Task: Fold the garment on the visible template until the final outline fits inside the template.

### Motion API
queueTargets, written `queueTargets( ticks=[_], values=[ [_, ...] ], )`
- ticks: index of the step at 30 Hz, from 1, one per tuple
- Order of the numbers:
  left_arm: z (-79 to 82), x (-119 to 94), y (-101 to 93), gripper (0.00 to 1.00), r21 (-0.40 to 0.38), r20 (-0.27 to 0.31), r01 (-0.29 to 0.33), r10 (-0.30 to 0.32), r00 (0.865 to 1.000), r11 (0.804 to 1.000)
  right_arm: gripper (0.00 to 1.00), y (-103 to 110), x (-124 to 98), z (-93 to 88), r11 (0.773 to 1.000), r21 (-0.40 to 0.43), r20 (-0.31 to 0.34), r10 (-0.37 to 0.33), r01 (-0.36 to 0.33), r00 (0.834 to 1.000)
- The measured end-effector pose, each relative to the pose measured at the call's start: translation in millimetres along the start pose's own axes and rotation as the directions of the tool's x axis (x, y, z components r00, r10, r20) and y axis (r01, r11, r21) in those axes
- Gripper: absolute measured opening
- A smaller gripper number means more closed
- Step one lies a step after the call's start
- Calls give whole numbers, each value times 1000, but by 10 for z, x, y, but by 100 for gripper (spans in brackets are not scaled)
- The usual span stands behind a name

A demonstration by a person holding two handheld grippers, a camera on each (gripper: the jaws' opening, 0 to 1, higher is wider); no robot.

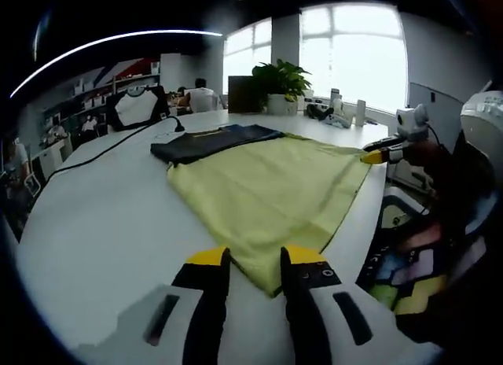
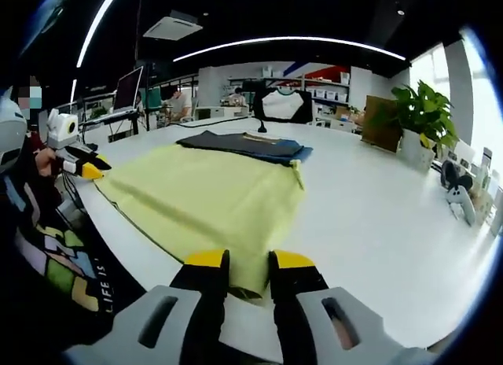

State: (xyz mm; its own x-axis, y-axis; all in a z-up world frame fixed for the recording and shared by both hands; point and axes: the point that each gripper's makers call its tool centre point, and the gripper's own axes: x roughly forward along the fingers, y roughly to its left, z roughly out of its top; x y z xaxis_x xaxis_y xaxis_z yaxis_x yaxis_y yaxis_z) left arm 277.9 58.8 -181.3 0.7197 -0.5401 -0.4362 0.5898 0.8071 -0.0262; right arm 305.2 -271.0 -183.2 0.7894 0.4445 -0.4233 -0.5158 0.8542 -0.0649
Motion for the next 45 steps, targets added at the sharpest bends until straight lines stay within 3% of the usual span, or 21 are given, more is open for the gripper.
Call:
queueTargets(
  ticks=[3, 6, 10, 12, 16, 18, 20, 25, 29, 33, 37, 40, 42, 43, 45],
  values=[
    [-2, 11, 45, 22, 5, 0, -32, 32, 999, 999, 16, -3, 7, 0, 1000, -3, 13, -3, 3, 1000],
    [-2, 14, 48, 19, 5, 2, -36, 36, 999, 999, 9, 43, 19, 1, 1000, 4, 22, 18, -18, 1000],
    [-3, 18, 62, 9, 0, 7, -39, 39, 999, 999, 6, 38, 33, 5, 1000, 13, 34, 12, -13, 999],
    [-2, 22, 74, 7, -8, 19, -42, 42, 999, 999, 2, 45, 39, 19, 1000, -30, 45, 10, -9, 999],
    [-5, 11, 87, 5, 5, 27, -43, 43, 999, 999, 1, 64, 30, 29, 1000, 6, 36, 7, -7, 999],
    [-21, -19, 61, 5, -40, 7, -31, 31, 999, 999, 1, 51, 7, 56, 999, 38, 43, 7, -9, 999],
    [58, -52, 31, 4, -51, 40, 1, 1, 999, 999, 1, 35, -35, 97, 999, 33, 43, -2, 1, 999],
    [173, -108, 94, 4, -57, 89, -12, 17, 996, 998, 1, 44, -115, 230, 996, 91, 58, 4, -9, 998],
    [294, -164, 108, 4, -70, 136, -19, 28, 990, 997, 1, 72, -160, 297, 998, 68, 65, -3, -1, 998],
    [447, -211, 112, 4, -60, 183, -25, 36, 982, 998, 1, 71, -213, 379, 999, 46, 82, -13, 9, 997],
    [675, -307, 112, 4, -61, 254, -36, 50, 966, 998, 1, 52, -275, 494, 999, 41, 117, -18, 13, 993],
    [873, -402, 96, 4, 32, 299, -95, 81, 951, 995, 2, 39, -327, 623, 999, 53, 161, -19, 11, 987],
    [956, -447, 65, 4, 28, 323, -91, 77, 943, 995, 2, 4, -365, 743, 997, 72, 210, -49, 34, 976],
    [1097, -501, 26, 4, 53, 379, -69, 44, 924, 996, 2, 2, -378, 770, 997, 67, 213, -55, 42, 975],
    [1178, -571, 75, 4, 13, 388, -68, 57, 920, 998, 2, -1, -399, 865, 997, 34, 241, -73, 67, 968]
  ],
)
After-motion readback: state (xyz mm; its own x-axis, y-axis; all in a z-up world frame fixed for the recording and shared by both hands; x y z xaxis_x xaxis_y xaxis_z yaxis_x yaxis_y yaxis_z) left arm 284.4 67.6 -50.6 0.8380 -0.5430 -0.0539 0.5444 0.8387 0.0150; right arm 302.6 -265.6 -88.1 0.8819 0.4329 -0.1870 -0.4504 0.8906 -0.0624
